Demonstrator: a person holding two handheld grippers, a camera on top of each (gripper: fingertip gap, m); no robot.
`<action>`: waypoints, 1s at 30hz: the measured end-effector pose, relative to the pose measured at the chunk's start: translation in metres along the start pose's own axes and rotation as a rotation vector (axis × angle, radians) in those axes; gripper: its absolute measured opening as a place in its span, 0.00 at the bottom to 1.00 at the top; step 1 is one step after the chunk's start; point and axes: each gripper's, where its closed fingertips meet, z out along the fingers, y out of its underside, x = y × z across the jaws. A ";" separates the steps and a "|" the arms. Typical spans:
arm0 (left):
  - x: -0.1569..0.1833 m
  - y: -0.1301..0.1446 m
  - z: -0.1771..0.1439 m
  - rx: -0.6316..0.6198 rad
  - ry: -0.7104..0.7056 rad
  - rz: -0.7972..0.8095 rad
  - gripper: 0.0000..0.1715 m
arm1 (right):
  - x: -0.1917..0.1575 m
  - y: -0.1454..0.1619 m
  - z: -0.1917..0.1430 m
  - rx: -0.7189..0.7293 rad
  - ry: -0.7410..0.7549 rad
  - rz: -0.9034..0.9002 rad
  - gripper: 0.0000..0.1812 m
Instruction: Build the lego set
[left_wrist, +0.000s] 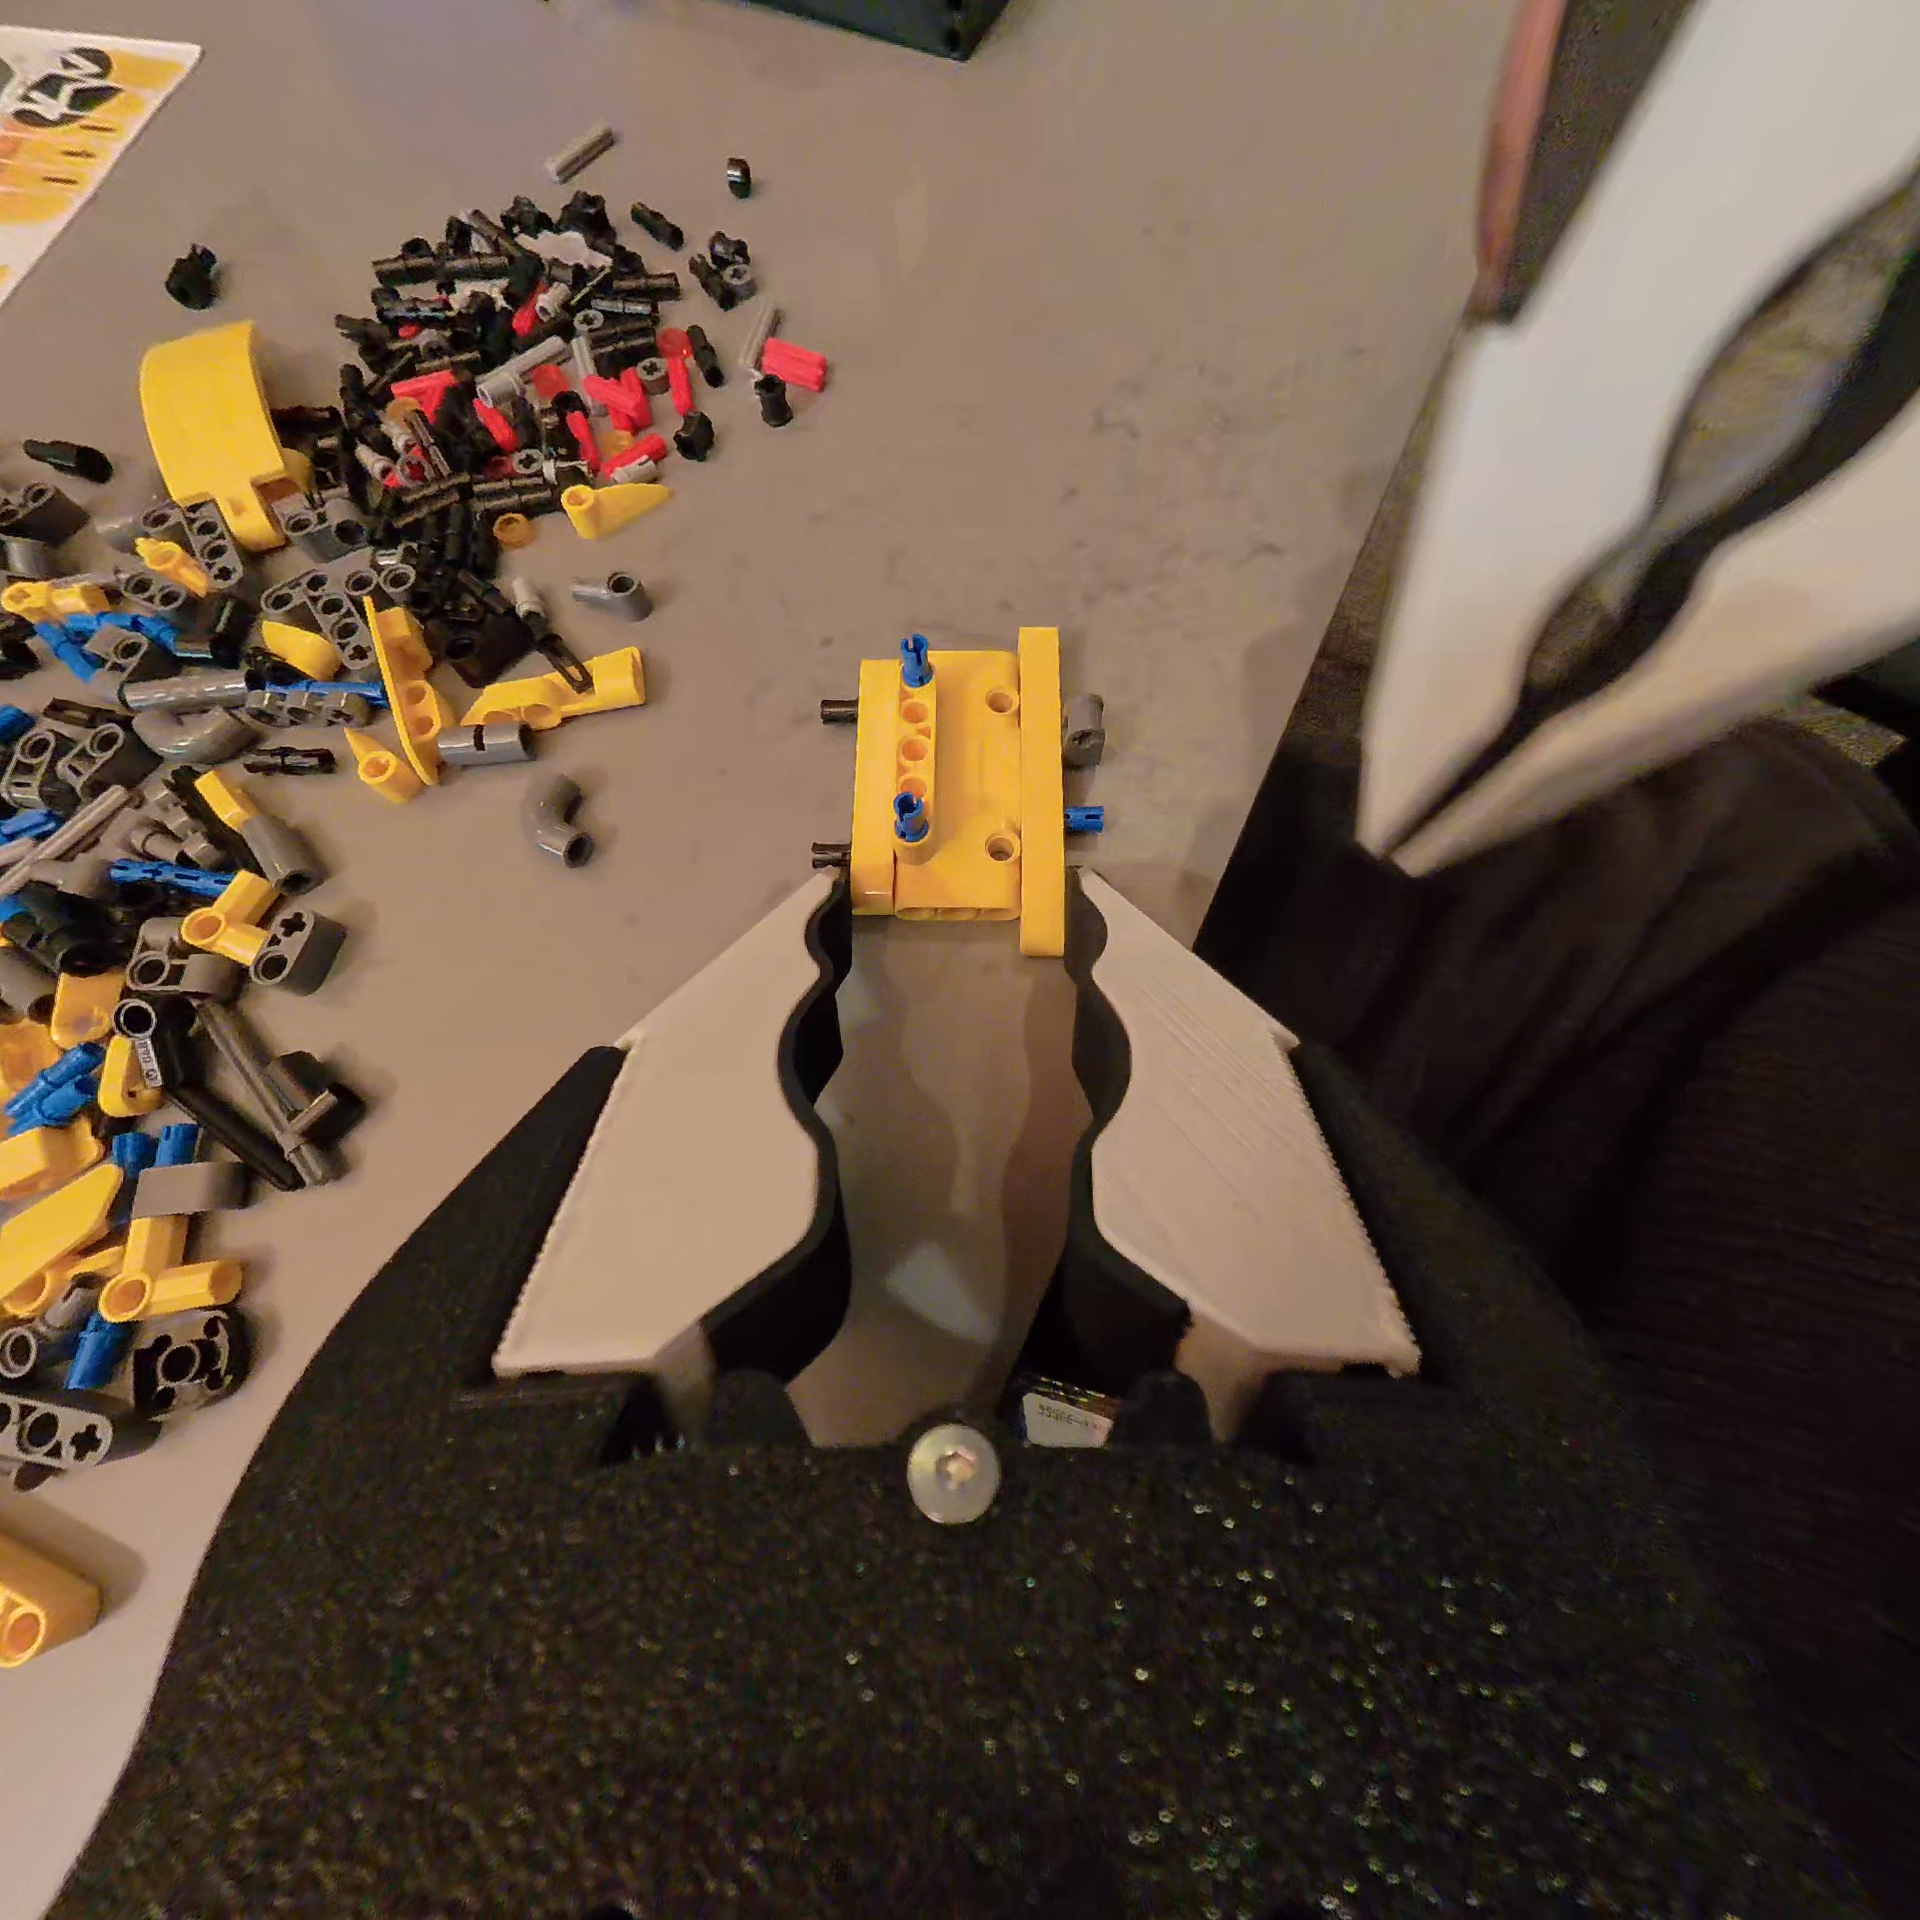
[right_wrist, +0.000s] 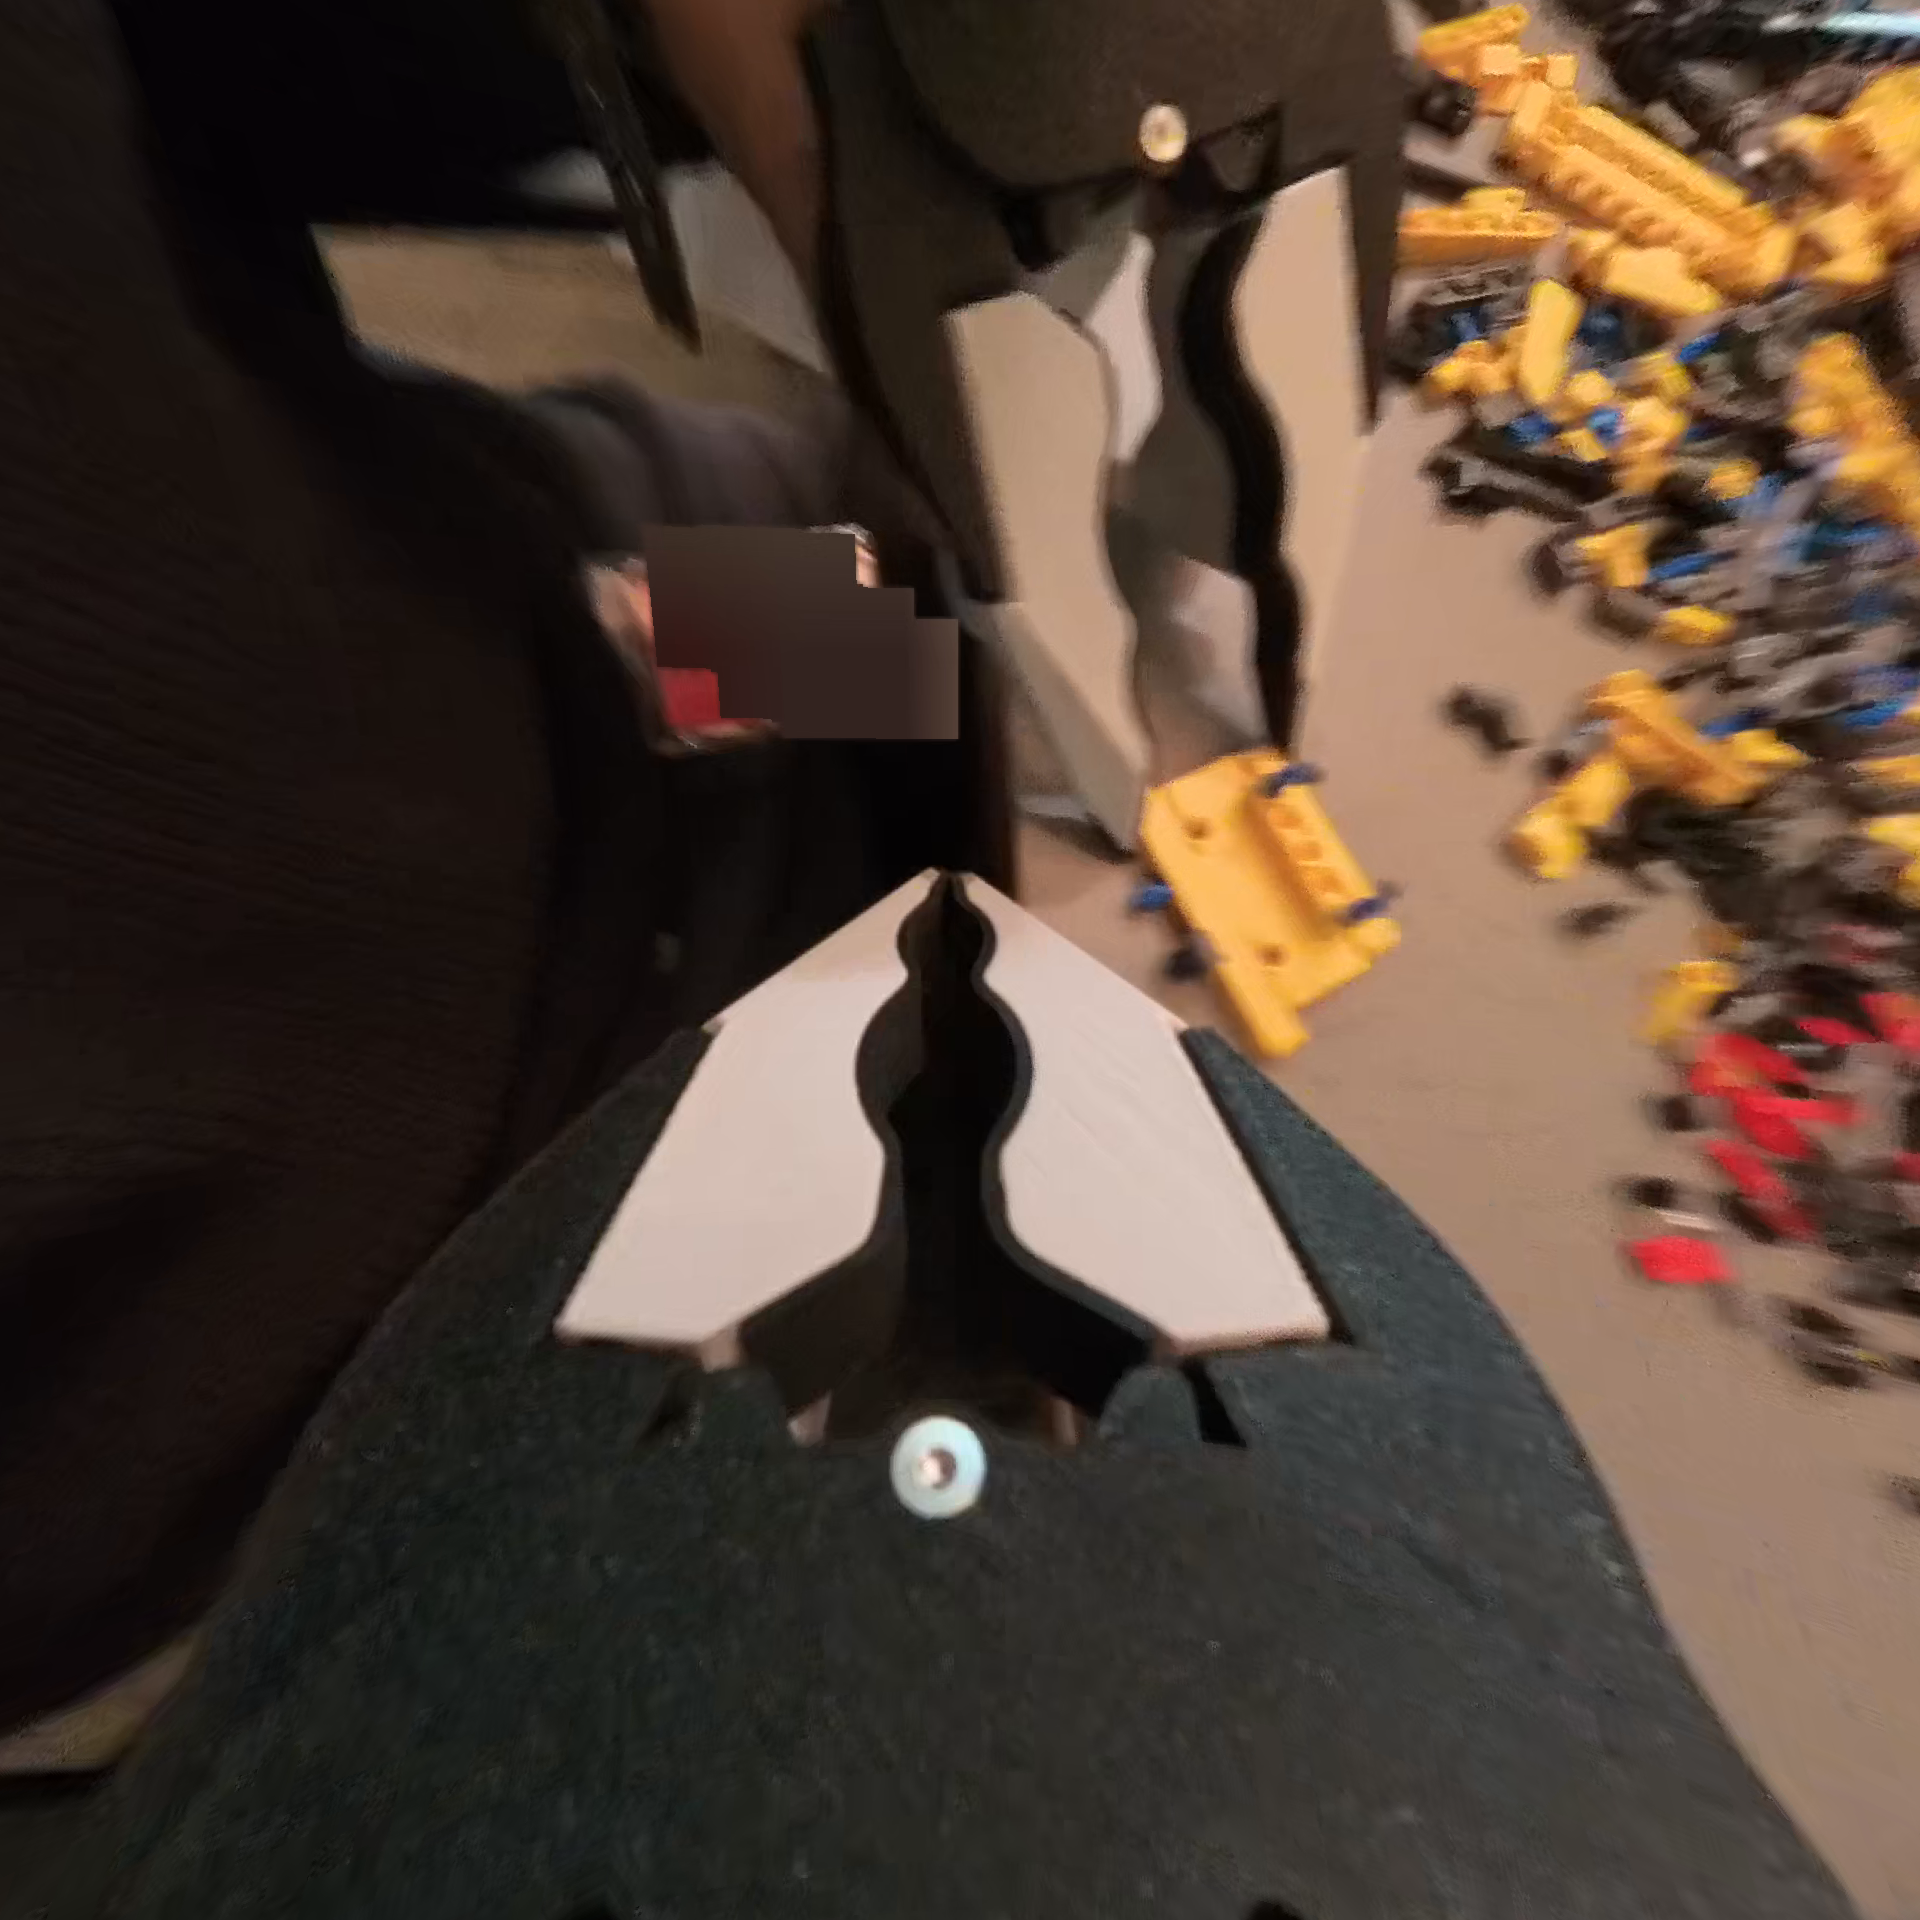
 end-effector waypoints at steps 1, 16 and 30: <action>0.000 0.000 0.000 0.000 -0.001 0.000 0.24 | -0.013 0.000 0.004 0.046 -0.043 0.064 0.00; -0.010 -0.006 -0.023 0.039 -0.145 -0.021 0.28 | -0.112 0.081 0.096 -0.187 -0.203 0.327 0.01; 0.055 0.028 -0.039 0.213 0.012 -0.089 0.28 | -0.119 0.098 0.108 -0.262 -0.181 0.356 0.04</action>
